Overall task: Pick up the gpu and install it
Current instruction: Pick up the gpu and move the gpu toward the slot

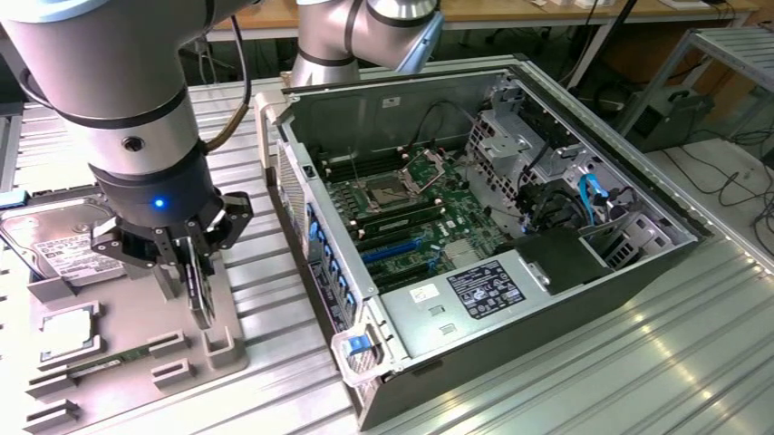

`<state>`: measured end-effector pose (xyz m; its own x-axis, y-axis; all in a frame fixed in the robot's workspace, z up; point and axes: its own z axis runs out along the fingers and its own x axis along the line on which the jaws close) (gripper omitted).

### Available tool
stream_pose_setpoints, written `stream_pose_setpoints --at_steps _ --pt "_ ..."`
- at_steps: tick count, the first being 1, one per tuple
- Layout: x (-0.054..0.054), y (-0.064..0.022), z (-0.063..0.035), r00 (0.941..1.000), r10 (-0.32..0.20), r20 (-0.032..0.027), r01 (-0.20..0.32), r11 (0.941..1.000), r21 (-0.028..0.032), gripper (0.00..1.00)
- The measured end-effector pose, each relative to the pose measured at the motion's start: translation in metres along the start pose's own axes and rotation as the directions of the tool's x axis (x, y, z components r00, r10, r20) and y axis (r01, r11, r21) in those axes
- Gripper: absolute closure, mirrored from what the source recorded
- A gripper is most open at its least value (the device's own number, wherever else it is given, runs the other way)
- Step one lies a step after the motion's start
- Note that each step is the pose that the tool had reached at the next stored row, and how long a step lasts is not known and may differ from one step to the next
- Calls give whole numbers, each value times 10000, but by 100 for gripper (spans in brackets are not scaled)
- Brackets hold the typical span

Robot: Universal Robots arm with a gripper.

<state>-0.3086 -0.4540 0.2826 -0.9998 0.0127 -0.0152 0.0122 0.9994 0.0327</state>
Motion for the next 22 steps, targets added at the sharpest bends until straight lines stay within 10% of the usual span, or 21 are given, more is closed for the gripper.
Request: stream_pose_setpoints --at_steps 22 --pt "-2 3 -102 10000 0 0 0 10000 5 72"
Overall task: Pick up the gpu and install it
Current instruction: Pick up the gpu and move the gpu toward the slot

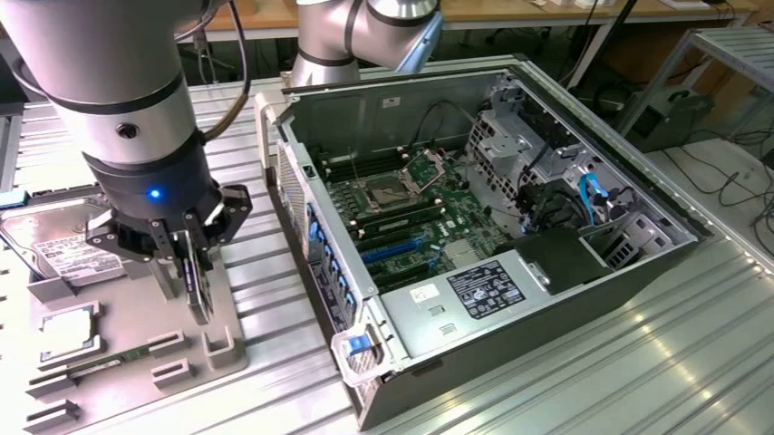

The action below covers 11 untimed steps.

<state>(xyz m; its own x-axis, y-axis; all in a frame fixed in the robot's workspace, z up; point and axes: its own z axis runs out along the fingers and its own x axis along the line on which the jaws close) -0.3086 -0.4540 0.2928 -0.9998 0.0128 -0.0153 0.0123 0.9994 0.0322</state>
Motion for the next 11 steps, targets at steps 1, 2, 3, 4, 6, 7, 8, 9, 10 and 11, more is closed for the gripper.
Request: stream_pose_setpoints --at_steps 1,2,3,4,6,7,8,9,10,11 --pt "0 0 -4 10000 0 0 0 10000 0 72" --pt "0 0 -8 10000 -1 1 1 10000 0 72" --pt "0 0 -13 10000 0 1 0 10000 2 72" --pt "0 1 -19 10000 0 -1 0 10000 5 72" --pt "0 1 -31 10000 0 0 0 10000 10 72" --pt "0 1 -38 10000 0 0 0 10000 12 72" --pt "-1 1 -45 10000 -1 0 1 10000 14 72" --pt "-1 2 -51 10000 -1 0 1 10000 17 72" --pt "-1 2 -56 10000 -1 1 1 10000 19 72" --pt "-1 2 -61 10000 -1 2 1 10000 21 72"
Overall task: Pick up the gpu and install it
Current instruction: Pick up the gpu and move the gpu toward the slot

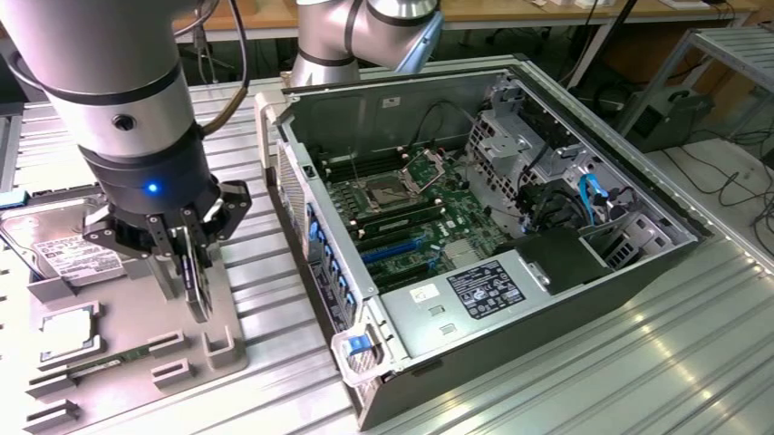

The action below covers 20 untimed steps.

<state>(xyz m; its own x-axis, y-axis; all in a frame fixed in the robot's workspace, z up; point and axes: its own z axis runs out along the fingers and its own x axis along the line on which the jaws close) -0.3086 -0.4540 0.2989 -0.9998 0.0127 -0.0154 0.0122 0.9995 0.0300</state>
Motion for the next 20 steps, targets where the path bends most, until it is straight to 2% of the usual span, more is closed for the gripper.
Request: stream_pose_setpoints --at_steps 6,9,11,20 --pt "0 1 -27 10000 -1 -1 1 10000 31 72" --pt "-1 2 -49 10000 0 1 0 10000 92 72" --pt "-1 2 -65 10000 -2 0 2 9999 111 72" --pt "-3 6 -178 10000 -1 0 1 9999 119 72"
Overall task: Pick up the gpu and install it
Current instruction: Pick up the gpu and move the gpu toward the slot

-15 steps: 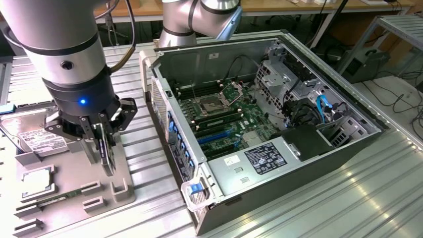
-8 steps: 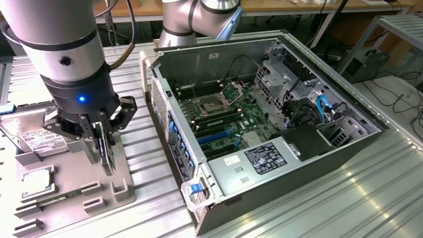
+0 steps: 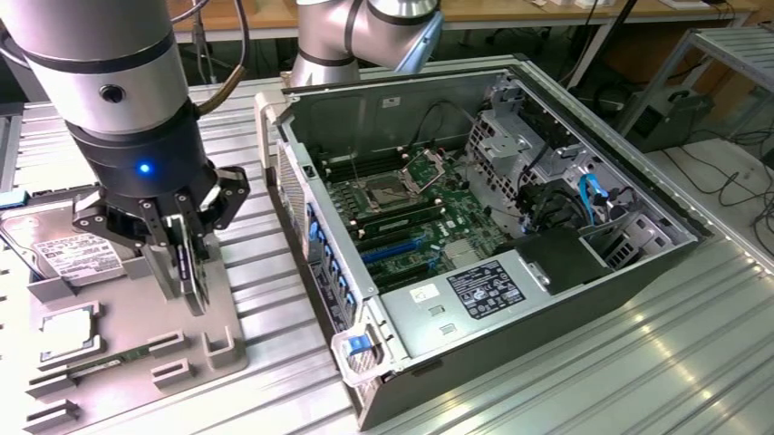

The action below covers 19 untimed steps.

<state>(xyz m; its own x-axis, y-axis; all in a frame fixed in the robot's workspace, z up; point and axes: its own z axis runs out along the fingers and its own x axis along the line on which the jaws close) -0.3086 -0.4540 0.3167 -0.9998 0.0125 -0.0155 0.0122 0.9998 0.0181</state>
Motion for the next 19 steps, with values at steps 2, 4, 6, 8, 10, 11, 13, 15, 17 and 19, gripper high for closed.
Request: stream_pose_setpoints --at_steps 2,4,6,8,10,11,13,15,17,19 --pt "0 0 -20 10000 0 0 0 10000 -1 72" --pt "-1 1 -57 10000 0 -1 0 10000 0 72" --pt "-1 2 -81 10000 0 0 0 10000 -1 72" --pt "-1 2 -100 10000 0 0 0 10000 0 72" --pt "-2 2 -116 10000 0 0 0 10000 -1 72" --pt "-2 2 -120 10000 0 1 0 10000 -1 72" --pt "-2 2 -130 10000 0 0 0 10000 0 72" --pt "-2 2 -135 10000 0 1 0 10000 -1 72" --pt "-2 2 -145 10000 0 1 0 10000 -1 72" --pt "-3 2 -166 10000 0 -1 0 10000 0 72"
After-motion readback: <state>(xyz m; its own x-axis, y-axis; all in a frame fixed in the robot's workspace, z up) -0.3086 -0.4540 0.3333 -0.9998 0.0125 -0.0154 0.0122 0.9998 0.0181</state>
